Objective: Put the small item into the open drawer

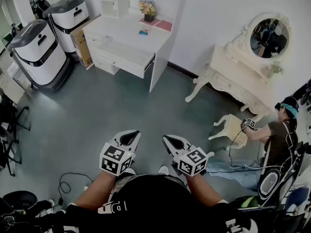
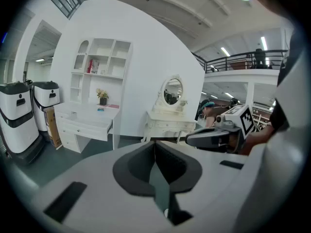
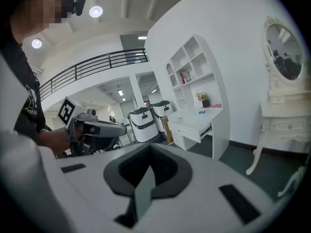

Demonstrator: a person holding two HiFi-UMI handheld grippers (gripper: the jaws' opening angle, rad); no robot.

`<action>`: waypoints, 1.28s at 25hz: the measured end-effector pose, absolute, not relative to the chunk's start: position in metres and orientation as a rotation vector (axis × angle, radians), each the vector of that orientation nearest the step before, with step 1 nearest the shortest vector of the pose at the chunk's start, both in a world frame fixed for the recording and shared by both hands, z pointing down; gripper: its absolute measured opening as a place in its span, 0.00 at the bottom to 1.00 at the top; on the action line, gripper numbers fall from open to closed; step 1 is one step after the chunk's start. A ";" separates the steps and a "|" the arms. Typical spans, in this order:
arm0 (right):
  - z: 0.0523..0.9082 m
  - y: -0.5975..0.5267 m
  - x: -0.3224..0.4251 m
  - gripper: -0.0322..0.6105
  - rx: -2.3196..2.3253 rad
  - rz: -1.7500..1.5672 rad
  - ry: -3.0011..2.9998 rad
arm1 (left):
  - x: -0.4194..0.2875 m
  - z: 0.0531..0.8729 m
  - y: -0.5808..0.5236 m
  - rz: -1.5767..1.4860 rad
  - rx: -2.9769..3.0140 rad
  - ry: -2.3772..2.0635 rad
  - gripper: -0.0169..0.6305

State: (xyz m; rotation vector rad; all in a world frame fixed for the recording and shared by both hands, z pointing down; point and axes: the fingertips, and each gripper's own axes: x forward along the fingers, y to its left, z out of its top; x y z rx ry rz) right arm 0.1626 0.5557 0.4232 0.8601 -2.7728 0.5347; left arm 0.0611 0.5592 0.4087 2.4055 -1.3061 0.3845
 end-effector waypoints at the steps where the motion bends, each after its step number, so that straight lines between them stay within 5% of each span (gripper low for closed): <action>1: 0.423 0.555 0.163 0.06 0.862 0.534 -2.774 | 0.061 0.408 0.558 0.385 2.406 -1.307 0.05; 32: 0.430 0.581 0.088 0.06 0.926 0.511 -2.739 | -0.023 0.423 0.574 0.433 2.415 -1.308 0.05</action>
